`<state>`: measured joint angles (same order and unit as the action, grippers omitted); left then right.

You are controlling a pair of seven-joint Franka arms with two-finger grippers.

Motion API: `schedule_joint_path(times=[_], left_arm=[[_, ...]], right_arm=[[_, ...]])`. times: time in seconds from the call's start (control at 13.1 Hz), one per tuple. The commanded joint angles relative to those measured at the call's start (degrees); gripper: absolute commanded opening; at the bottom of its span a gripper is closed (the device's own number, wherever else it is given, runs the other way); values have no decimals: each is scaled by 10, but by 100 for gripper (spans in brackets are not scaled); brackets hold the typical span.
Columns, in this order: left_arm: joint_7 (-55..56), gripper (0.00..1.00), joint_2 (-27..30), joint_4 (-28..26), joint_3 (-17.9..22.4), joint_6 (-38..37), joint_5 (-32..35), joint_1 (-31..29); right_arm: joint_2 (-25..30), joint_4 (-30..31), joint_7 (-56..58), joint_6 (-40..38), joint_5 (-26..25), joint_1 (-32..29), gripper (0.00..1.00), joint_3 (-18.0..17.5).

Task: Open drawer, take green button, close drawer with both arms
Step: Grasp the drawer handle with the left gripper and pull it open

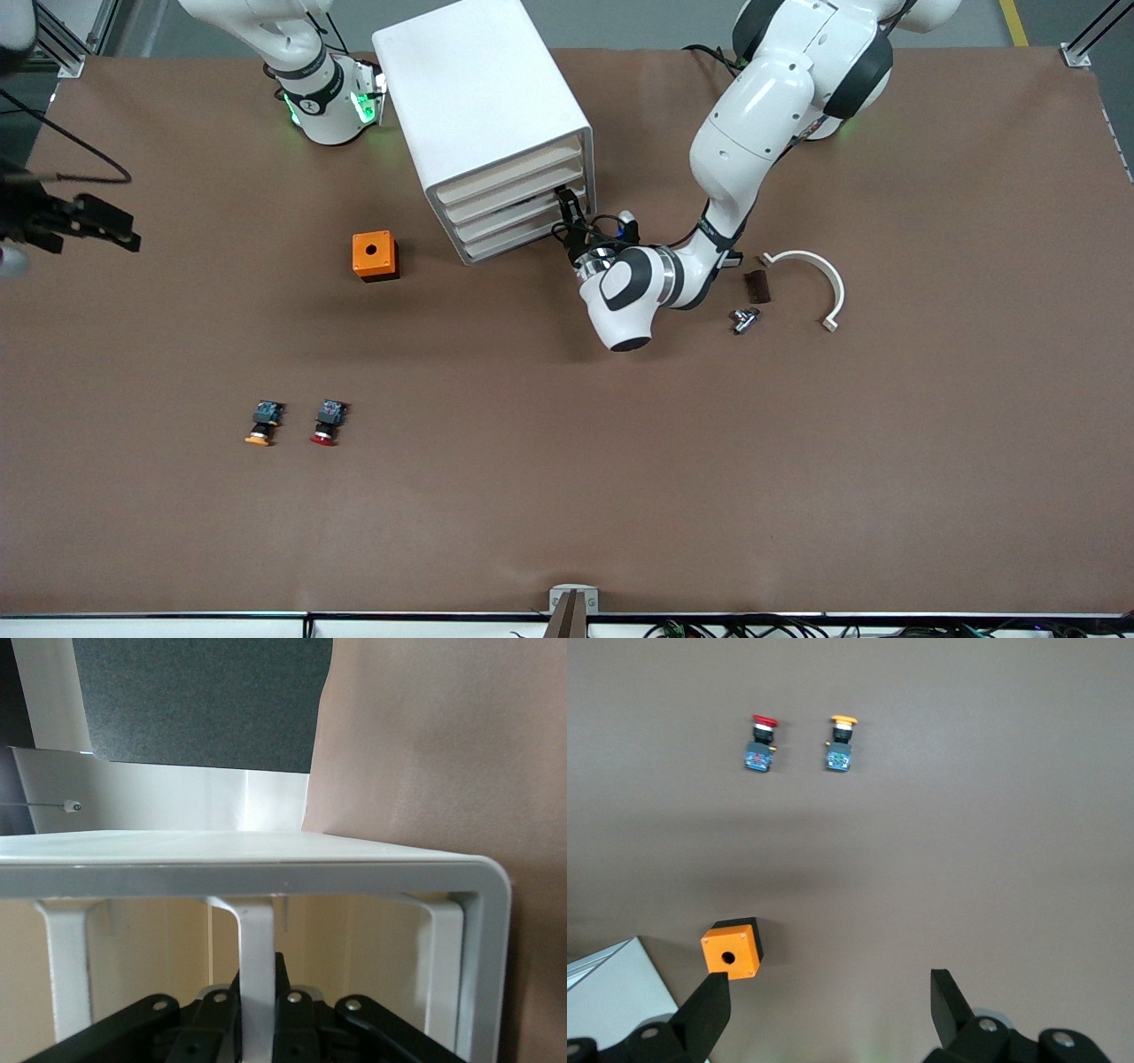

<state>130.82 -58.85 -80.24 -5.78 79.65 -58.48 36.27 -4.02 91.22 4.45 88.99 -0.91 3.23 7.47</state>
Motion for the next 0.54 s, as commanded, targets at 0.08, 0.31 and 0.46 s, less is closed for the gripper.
schedule_joint_path(times=[0.08,0.31,0.46], left_arm=[[6,8,-4,6,-2,-3,-30,-37],[6,9,-5,7,1,12,-45,-69],[5,10,-5,11,1,37,-49,-96]], right_arm=[[-44,-16,-6,-2,-8,-19,100,-7],[-44,-13,-114,-4,0,3,100,-11],[-45,-12,-223,4,30,30,100,-11]])
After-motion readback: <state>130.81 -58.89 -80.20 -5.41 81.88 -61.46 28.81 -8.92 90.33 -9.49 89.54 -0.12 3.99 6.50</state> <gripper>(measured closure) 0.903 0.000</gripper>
